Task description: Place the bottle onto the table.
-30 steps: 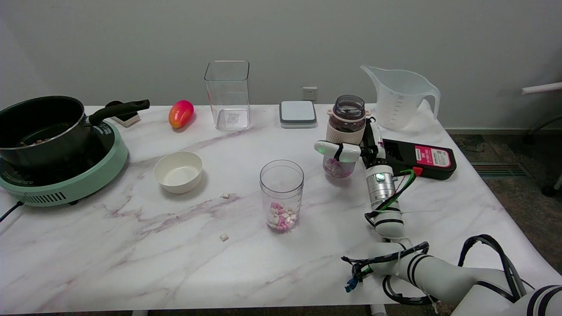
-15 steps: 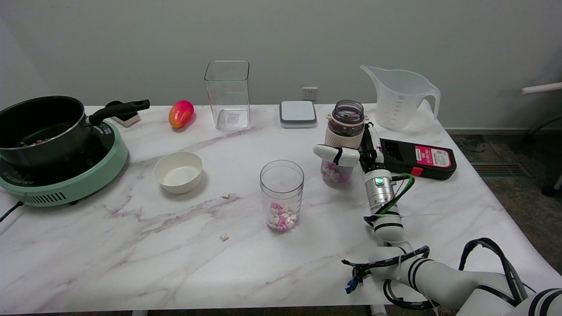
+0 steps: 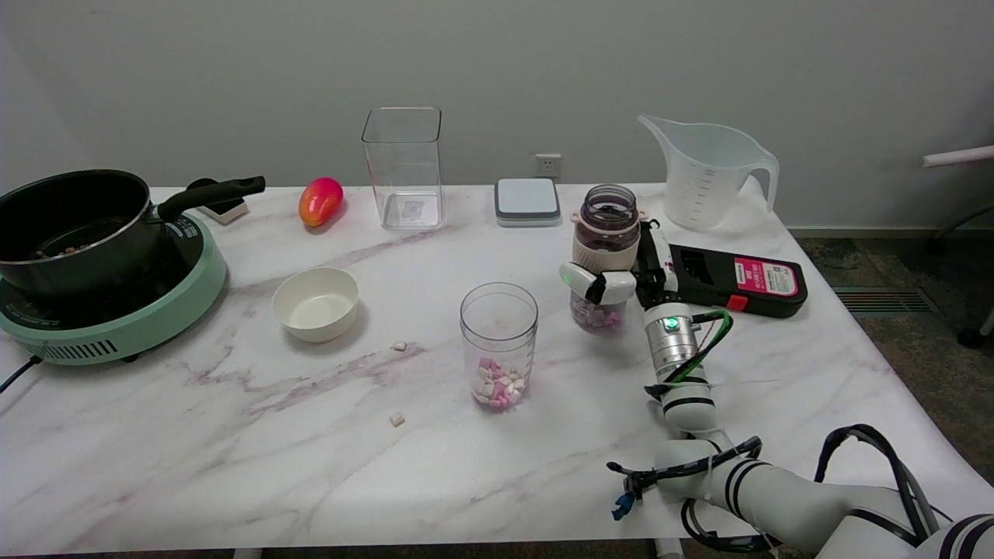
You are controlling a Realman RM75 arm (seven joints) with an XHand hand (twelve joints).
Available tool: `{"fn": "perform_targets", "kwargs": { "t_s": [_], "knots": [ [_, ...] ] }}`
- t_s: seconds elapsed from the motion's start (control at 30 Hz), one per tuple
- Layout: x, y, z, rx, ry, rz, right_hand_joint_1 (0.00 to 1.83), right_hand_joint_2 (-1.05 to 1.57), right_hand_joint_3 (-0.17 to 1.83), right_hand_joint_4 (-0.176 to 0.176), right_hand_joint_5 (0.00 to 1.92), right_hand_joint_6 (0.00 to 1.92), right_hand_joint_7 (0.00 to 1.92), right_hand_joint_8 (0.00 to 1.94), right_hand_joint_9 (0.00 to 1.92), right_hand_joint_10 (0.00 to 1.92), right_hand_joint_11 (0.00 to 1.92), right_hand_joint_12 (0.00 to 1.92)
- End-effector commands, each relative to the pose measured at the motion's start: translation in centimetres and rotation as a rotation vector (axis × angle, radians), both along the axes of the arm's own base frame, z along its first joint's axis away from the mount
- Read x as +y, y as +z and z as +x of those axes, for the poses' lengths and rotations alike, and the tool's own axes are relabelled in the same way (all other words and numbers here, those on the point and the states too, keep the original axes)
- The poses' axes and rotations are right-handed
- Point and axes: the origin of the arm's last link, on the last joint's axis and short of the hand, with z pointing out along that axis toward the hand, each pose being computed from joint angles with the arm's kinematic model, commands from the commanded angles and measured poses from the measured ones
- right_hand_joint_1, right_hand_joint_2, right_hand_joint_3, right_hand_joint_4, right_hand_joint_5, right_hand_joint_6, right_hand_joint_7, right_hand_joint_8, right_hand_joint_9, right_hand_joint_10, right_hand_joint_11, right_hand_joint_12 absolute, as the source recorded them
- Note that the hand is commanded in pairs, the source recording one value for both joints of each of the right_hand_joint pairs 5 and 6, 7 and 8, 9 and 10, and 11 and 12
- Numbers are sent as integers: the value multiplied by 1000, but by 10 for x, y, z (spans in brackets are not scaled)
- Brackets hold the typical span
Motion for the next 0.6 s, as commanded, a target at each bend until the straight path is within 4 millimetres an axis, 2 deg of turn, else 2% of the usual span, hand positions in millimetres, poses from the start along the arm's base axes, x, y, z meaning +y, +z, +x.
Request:
{"fn": "perform_targets", "kwargs": {
  "t_s": [0.03, 0.23, 0.53, 0.6],
  "knots": [
    [0, 4, 3, 14, 4, 11, 1262, -157, 1113, 0, 811, 811, 1172, 1172, 835, 835, 796, 796],
    [1, 3, 2, 12, 1, 13, 1247, -267, 1142, 0, 749, 749, 1061, 1061, 710, 710, 762, 762],
    [5, 5, -1, 10, -6, 10, 1214, -420, 1120, 0, 647, 647, 944, 944, 656, 656, 739, 739],
    [8, 5, -3, 8, -10, 9, 1198, -563, 1149, 0, 563, 563, 870, 870, 638, 638, 732, 732]
  ]
}}
